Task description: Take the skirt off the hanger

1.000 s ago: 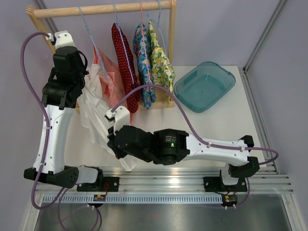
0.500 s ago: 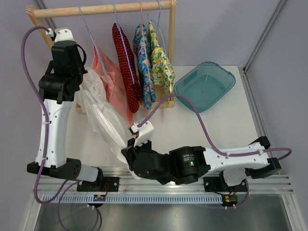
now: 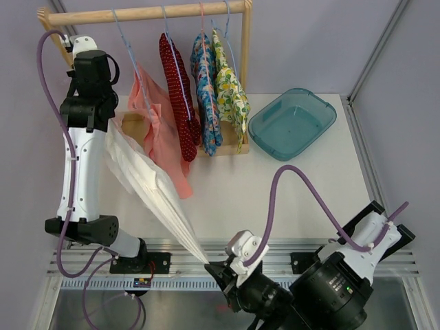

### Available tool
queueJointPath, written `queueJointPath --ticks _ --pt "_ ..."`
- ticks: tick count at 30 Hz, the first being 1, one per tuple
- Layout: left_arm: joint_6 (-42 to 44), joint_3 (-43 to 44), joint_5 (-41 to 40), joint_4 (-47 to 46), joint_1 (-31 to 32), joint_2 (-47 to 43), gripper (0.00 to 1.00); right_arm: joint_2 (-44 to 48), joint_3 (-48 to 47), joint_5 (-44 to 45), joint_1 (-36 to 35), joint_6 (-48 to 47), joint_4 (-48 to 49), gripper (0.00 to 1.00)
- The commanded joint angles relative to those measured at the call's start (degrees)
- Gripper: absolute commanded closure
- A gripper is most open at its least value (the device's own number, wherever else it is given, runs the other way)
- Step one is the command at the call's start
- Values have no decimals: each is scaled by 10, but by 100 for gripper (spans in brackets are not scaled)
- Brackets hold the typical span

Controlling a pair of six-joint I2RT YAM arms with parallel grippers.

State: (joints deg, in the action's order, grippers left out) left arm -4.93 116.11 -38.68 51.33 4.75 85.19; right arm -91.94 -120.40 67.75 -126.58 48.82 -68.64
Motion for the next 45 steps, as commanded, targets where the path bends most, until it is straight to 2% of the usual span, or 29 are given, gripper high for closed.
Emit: queueJointPath --ticks 1,3,4,5,6,7,8,9,10,11,12,14,15,16,19,26,33,39,41,43,44,45 --pt "18 3 -69 -194 -33 30 100 1 -44 -8 -91 51 -142 100" --pt "3 -15 -46 -185 -30 8 100 6 -31 -8 -90 34 -119 100" --pt "-5 -28 -42 -185 -26 -3 100 14 -14 -3 -89 24 -112 85" --pt "-2 -42 -44 -192 -21 -29 100 20 -3 18 -89 2 -92 78" --pt "5 -59 -53 -202 -6 -41 100 26 9 27 -82 -28 -26 93" --pt "18 -90 -56 -220 0 -55 100 44 38 39 -81 -97 16 100" --pt "19 -99 -52 -221 9 -76 100 56 59 61 -77 -130 106 100" --pt "5 -105 -43 -215 13 -84 100 71 85 63 -64 -210 162 100" --pt "-2 -100 -36 -198 18 -92 100 104 148 58 -54 -245 217 100" --pt "-6 -93 -31 -189 23 -96 100 120 176 36 -40 -266 293 100" --pt "-10 -86 -26 -180 36 -106 100 135 202 15 -8 -274 316 100" --pt "-10 -62 -24 -162 46 -114 100 169 266 -38 26 -276 352 39" --pt "-10 -54 -21 -154 53 -116 100 172 284 -45 39 -282 383 18" --pt "-20 -43 -18 -135 56 -121 100 171 301 -47 71 -289 389 1" --pt "-43 -25 -14 -111 75 -135 100 135 280 -90 152 -301 384 0" --pt "-84 -17 3 -73 120 -143 100 21 161 -133 264 -417 463 1" --pt "-120 4 40 -36 133 -136 100 -74 70 -223 338 -480 535 1" --pt "-131 12 43 -32 137 -133 100 -148 -8 -269 359 -473 548 1" --pt "-128 21 45 -33 137 -129 100 -170 -16 -282 359 -470 543 30" --pt "-122 32 47 -31 137 -122 100 -181 -12 -283 360 -454 538 54" --pt "-119 41 46 -31 137 -117 100 -181 -5 -282 360 -447 534 83" --pt "-113 58 45 -29 137 -114 100 -177 16 -283 359 -426 530 92"
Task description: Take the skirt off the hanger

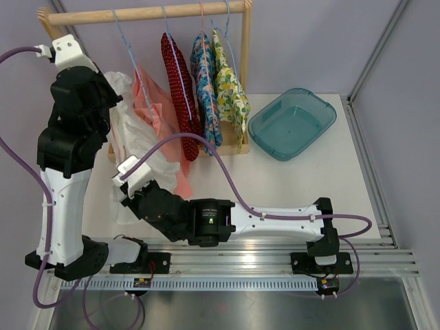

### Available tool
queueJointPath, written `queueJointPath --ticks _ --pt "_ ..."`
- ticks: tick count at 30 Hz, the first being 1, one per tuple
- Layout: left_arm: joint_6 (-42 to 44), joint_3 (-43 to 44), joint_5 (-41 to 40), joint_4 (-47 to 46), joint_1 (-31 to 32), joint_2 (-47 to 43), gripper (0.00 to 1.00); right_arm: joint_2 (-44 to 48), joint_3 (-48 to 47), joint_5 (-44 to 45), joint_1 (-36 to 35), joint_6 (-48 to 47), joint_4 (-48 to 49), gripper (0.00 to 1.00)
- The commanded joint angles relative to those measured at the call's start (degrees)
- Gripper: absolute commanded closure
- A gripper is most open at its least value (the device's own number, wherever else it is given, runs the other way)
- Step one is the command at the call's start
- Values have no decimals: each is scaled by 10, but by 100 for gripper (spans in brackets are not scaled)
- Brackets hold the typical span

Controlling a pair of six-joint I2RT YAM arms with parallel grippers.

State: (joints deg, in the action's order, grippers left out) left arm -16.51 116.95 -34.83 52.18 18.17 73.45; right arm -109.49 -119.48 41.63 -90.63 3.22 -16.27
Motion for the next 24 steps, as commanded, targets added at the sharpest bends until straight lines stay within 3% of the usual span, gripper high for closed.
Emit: queueJointPath --ticks 1,9,14,16,18,24 --pt "6 62 6 -37 2 10 100 4 20 -25 0 43 4 100" --pt "39 153 -8 -51 2 60 100 77 229 -59 0 191 10 100" --pt "38 162 15 -41 2 62 100 96 263 -29 0 205 -1 100" --pt "25 138 56 -21 2 39 100 97 247 2 4 167 5 100" --pt "18 69 148 -13 8 12 100 85 207 5 15 122 12 100" --pt "-41 -124 213 64 55 -76 100 30 67 -46 99 51 3 100"
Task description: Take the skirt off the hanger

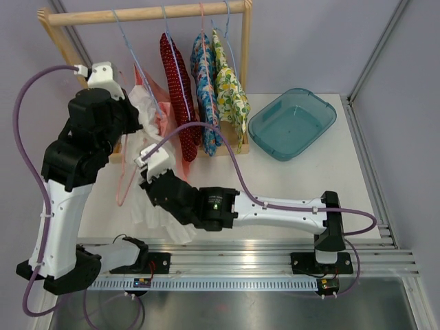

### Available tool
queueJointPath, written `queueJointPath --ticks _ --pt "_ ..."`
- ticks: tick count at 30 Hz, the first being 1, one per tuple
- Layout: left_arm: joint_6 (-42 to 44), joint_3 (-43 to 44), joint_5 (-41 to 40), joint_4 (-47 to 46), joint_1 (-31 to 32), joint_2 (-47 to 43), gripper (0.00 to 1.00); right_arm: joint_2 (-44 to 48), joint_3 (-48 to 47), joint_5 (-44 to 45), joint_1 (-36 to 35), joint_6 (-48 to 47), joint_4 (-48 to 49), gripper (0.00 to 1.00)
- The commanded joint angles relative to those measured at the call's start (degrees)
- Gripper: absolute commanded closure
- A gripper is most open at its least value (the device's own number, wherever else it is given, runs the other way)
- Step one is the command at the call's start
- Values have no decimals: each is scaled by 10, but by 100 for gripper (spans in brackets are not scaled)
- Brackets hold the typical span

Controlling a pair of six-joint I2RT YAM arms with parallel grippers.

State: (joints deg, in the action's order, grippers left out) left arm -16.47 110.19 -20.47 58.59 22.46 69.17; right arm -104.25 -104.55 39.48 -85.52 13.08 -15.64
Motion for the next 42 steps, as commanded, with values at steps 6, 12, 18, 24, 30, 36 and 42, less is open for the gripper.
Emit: queueJointPath --ticks 6,12,18,24,30,36,42 --pt "-123 -146 121 78 46 -104 100 -110 -228 -97 143 -54 -71 100" --pt "-174 -147 139 187 72 -133 100 -105 -161 -113 187 -44 -74 100" --pt "-184 -77 226 230 72 -158 100 -55 9 -122 208 4 -13 100" --pt "-190 -67 270 264 72 -168 100 -47 107 -120 226 28 17 100" --pt "-168 -46 273 297 72 -161 100 -22 180 -117 228 55 35 100" --pt "-166 6 273 299 72 -144 99 63 307 -86 228 106 38 100" --pt "-161 -23 291 288 72 -137 93 174 405 -51 228 131 26 100"
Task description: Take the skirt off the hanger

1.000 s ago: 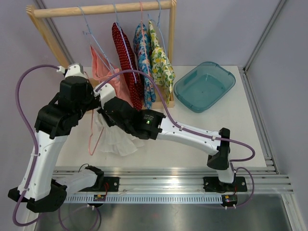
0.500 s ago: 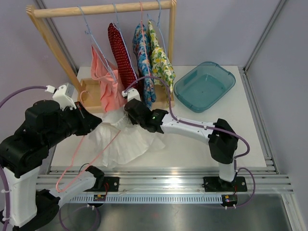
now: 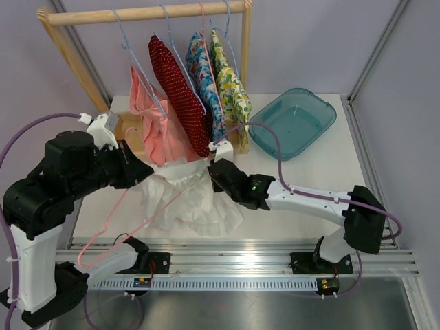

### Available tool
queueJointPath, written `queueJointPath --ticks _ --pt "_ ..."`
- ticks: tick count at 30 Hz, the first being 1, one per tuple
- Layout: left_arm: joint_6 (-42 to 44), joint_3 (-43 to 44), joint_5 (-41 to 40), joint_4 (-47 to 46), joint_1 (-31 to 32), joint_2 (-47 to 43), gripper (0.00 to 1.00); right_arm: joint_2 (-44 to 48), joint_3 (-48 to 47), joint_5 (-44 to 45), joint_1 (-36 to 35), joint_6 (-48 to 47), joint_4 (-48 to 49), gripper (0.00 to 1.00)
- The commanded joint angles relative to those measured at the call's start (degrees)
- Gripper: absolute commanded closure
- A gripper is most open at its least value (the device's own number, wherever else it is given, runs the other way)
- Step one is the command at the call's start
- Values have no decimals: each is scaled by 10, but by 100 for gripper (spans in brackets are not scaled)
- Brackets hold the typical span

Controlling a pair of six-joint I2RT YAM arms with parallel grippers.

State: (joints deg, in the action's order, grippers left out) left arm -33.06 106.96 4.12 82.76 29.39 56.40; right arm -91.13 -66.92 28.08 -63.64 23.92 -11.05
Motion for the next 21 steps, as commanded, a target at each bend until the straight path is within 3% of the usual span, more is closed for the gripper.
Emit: queueJointPath --ticks 1,7,9,11,17,21 --pt "5 4 46 41 3 -9 90 53 35 66 10 23 -22 100" --pt "5 -3 40 35 3 -9 84 96 43 88 10 13 -41 100" --pt "5 8 27 40 3 -6 100 103 43 94 9 13 -45 100" --pt "5 11 14 43 3 -10 100 112 45 100 9 13 -49 100" --pt "5 40 -69 57 3 -14 100 183 57 133 9 25 -99 100" --pt "1 12 -178 59 3 -30 100 266 67 196 10 11 -156 100"
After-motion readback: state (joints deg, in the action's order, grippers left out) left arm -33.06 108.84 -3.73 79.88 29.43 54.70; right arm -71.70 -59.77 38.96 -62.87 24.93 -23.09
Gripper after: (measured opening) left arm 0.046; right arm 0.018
